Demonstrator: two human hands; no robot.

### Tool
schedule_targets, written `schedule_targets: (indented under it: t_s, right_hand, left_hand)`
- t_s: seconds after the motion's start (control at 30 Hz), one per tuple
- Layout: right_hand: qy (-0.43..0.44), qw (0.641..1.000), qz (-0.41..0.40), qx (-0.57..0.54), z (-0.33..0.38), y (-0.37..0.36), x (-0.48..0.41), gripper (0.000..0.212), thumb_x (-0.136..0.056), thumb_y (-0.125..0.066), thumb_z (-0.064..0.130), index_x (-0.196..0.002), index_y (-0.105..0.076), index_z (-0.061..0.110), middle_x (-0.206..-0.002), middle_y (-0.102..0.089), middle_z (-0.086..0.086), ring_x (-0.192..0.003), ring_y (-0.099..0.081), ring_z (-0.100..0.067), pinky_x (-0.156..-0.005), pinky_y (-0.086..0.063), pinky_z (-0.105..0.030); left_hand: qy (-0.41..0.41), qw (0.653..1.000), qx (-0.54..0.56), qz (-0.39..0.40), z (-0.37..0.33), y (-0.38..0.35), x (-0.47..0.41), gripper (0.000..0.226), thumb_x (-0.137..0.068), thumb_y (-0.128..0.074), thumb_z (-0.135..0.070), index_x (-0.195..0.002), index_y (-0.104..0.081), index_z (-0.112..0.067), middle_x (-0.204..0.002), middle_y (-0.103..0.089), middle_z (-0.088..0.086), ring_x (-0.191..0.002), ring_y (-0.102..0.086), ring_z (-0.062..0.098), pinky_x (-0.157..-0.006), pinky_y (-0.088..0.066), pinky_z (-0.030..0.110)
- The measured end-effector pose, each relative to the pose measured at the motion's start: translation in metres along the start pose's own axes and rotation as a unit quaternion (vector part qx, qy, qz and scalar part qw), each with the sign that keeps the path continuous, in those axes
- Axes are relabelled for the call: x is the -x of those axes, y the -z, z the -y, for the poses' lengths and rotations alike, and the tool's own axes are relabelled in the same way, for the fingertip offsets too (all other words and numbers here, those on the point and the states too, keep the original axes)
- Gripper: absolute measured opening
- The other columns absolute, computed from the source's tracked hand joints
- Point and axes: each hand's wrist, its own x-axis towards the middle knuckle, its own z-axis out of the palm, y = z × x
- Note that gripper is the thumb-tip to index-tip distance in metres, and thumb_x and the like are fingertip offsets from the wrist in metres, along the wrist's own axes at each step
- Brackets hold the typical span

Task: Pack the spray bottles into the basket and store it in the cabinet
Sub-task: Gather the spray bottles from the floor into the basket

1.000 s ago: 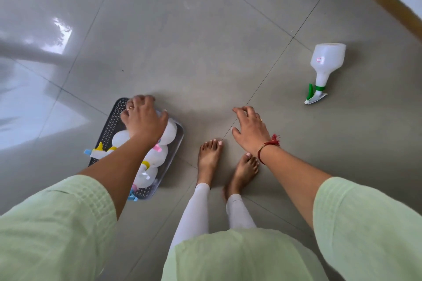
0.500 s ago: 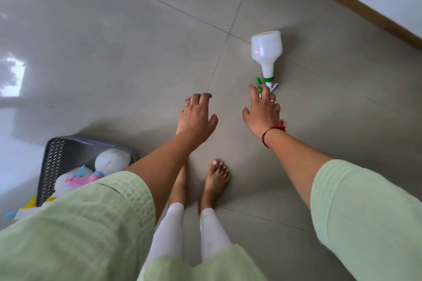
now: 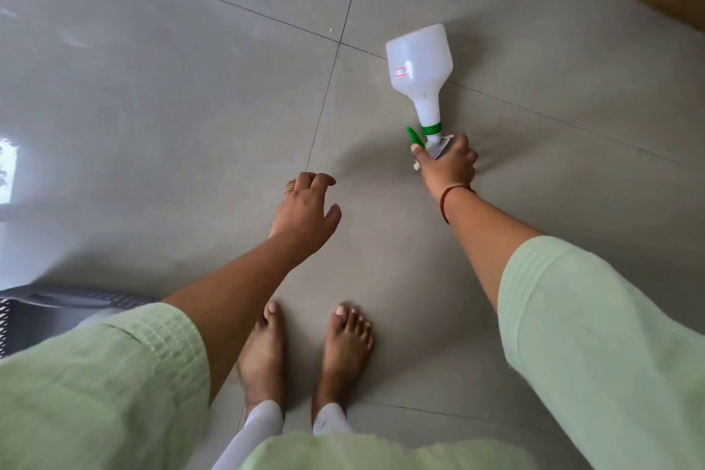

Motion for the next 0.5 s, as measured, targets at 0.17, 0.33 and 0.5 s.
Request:
schedule_targets:
  t_s: [0.17, 0.33, 0.5]
  right_hand:
    - [0.062, 0.996, -0.051, 0.033, 0.01, -0.022, -0.018, 0.063, -0.072, -0.073, 0.044, -0.12, -0.048, 0.011, -0.126, -0.046, -0.017, -0.114, -0.05, -0.039, -0.092, -0.044, -0.042]
    - [0.083, 0.997, 0.0, 0.0, 0.028, -0.013, 0.01, 0.049, -0.07, -0.074, 0.02, -0.108, -0.048, 0.004, -0.11, -0.062, -0.018, -0.095, -0.062, -0.034, -0.078, -0.05, -0.037]
    - [0.11, 0.992, 0.054, -0.009, 0.054, 0.009, 0.09, 0.048, -0.067, -0.079, 0.023, -0.101, -0.051, 0.005, -0.099, -0.066, -0.018, -0.086, -0.063, -0.033, -0.072, -0.05, -0.035]
  left_hand:
    - [-0.004, 1.0, 0.017, -0.003, 0.011, -0.005, -0.011, 0.04, -0.088, -0.053, -0.026, -0.127, -0.048, -0.018, -0.131, -0.044, 0.006, -0.125, -0.038, 0.028, -0.092, -0.044, 0.041]
    - [0.021, 0.998, 0.049, -0.016, 0.016, 0.015, 0.01, 0.037, -0.088, -0.053, -0.024, -0.124, -0.051, -0.017, -0.131, -0.045, 0.007, -0.123, -0.041, 0.029, -0.093, -0.043, 0.04]
    - [0.063, 0.993, 0.087, -0.042, 0.009, 0.058, 0.061, 0.04, -0.088, -0.053, -0.023, -0.127, -0.048, -0.016, -0.132, -0.045, 0.008, -0.123, -0.042, 0.03, -0.094, -0.04, 0.036]
